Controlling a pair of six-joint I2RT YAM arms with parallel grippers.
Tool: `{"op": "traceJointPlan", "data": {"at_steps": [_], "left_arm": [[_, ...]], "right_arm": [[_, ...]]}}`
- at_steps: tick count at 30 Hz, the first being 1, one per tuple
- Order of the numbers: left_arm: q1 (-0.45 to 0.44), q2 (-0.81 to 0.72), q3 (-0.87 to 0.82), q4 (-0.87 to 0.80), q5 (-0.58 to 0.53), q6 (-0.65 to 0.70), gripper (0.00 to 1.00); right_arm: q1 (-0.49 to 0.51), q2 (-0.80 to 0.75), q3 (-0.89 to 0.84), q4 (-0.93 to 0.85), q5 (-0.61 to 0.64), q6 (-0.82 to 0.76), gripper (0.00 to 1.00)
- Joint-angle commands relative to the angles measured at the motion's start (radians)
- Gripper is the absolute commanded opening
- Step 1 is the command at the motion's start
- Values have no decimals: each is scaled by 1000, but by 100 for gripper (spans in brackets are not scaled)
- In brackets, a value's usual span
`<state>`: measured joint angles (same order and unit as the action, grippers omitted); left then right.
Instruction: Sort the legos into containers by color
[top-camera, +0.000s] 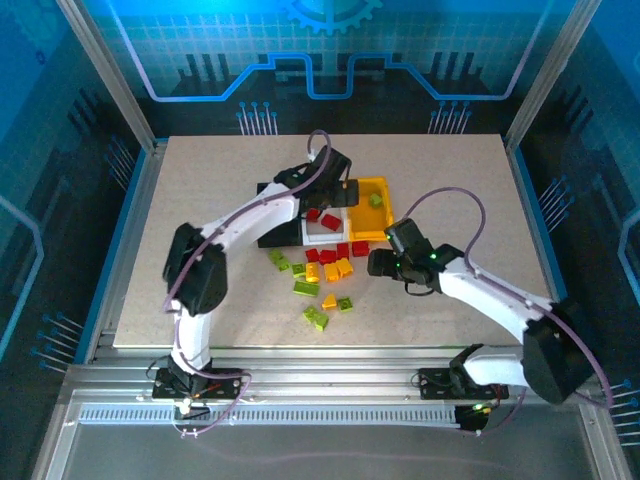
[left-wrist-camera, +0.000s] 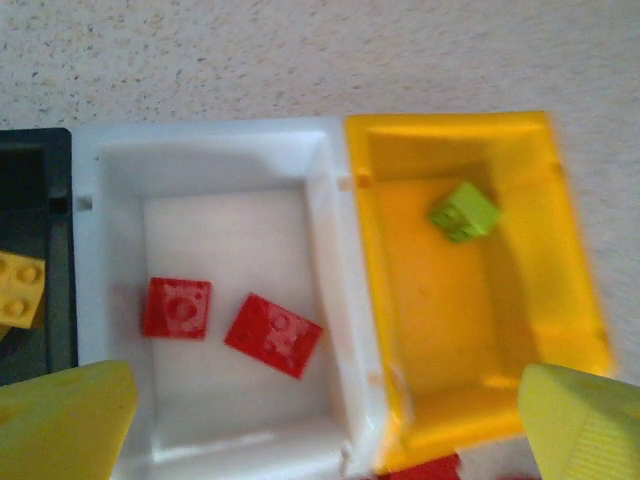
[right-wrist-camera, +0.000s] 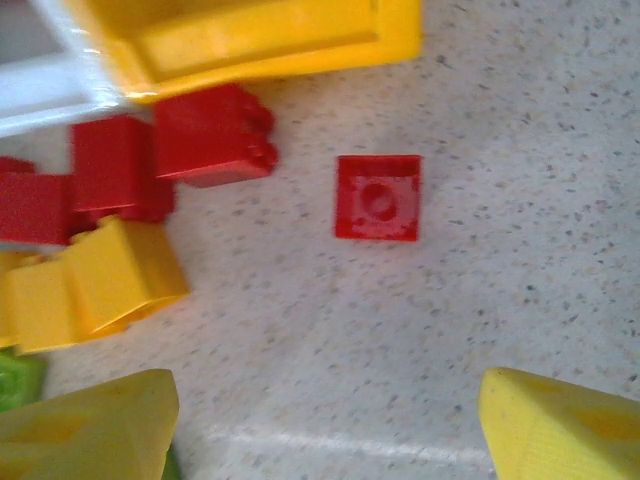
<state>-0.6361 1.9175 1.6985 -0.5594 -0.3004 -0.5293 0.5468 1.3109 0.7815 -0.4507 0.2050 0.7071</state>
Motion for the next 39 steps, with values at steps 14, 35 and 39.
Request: {"op": "traceJointPlan", "data": {"at_steps": [14, 35, 39], "left_arm": [[-99, -819, -939, 141, -62, -245, 99], [-53, -870, -1092, 93, -129, -312, 99], [-52, -897, -1095, 84, -108, -305, 99]], "right_arm": [[-71, 384, 216, 15, 73, -22, 62], [106, 185, 243, 12, 103, -163, 33], [151, 258, 375, 12, 103, -175, 34]]}}
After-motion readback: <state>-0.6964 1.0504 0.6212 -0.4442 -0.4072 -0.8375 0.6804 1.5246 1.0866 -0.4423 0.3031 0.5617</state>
